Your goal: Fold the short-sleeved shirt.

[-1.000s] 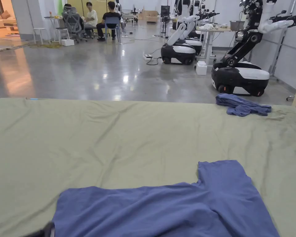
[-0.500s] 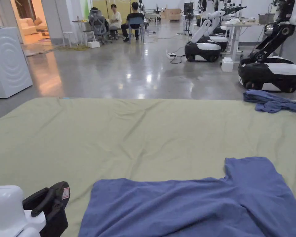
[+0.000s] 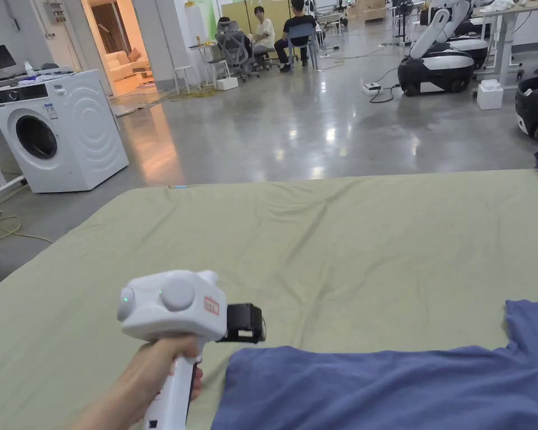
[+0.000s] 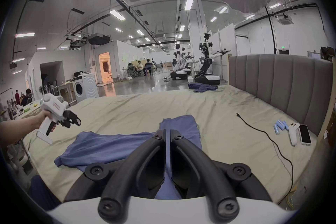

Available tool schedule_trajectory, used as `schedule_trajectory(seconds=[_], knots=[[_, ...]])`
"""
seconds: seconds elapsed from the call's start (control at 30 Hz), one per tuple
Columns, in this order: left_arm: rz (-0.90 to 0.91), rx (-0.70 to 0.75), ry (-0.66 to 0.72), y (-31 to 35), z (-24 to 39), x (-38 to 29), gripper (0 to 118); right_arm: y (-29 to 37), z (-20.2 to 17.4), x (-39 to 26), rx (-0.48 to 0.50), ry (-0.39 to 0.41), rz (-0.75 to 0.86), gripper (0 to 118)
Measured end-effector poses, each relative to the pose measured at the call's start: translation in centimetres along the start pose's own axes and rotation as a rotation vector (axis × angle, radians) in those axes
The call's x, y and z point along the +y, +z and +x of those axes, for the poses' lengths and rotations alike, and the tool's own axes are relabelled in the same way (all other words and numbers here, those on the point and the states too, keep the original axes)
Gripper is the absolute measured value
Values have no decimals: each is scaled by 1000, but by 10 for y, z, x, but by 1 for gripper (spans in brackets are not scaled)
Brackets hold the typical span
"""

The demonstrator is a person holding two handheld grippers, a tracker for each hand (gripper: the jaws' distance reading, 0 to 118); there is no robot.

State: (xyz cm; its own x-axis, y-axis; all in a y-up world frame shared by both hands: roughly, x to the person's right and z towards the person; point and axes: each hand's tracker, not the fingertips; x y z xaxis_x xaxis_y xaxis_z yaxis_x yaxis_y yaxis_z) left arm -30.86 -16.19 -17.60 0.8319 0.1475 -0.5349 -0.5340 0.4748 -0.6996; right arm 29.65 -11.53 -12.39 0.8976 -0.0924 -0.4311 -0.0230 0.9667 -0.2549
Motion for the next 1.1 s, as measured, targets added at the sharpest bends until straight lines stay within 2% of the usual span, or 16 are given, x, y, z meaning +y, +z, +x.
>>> schedule_trajectory(seconds=[0.1, 0.17, 0.27, 0.37, 0.4, 0.43, 0.47, 0.5, 0.53, 0.7, 0.83, 0.87, 0.9, 0.93, 1.07, 1.1], knots=[[-72, 5, -4, -36, 3, -11, 114, -12, 8, -6, -30, -3, -42, 6], [-51, 93, -7, -57, -6, -12, 76, -19, 13, -9, -37, -12, -65, 6], [7, 101, -58, -48, 3, -15, 67, -26, 16, -12, -42, -13, -84, 6], [28, 49, -107, -28, 13, -23, 8, -35, 16, -11, -38, -5, -103, 6], [48, 18, -89, -23, 16, -25, 6, -40, 18, -8, -31, -5, -109, 7], [58, 20, -95, -6, 27, -34, 6, -49, 21, -1, -11, -6, -134, 15], [76, -2, -118, 0, 29, -35, 5, -59, 23, 6, 3, -8, -166, 37], [89, -7, -124, 6, 31, -38, 5, -74, 28, 13, 5, -8, -187, 93], [98, -6, -134, 13, 33, -41, 5, -94, 35, 19, 18, -18, -244, 118], [135, -47, -156, 32, 34, -48, 5, -200, 73, 45, 8, -104, -505, 118], [152, -60, -164, 35, 40, -53, 5, -278, 88, 26, -31, -83, -723, 115], [154, -60, -167, 35, 41, -54, 5, -295, 96, 3, -36, -85, -780, 106], [153, -61, -170, 35, 42, -54, 5, -304, 93, -2, -52, -70, -814, 85], [152, -60, -176, 36, 43, -56, 5, -309, 89, -5, -84, -50, -806, 85], [165, -52, -206, 41, 45, -58, 5, -293, 70, -12, -104, 49, -684, 57], [172, -51, -208, 45, 50, -60, 5, -287, 68, -9, -101, 42, -652, 29]])
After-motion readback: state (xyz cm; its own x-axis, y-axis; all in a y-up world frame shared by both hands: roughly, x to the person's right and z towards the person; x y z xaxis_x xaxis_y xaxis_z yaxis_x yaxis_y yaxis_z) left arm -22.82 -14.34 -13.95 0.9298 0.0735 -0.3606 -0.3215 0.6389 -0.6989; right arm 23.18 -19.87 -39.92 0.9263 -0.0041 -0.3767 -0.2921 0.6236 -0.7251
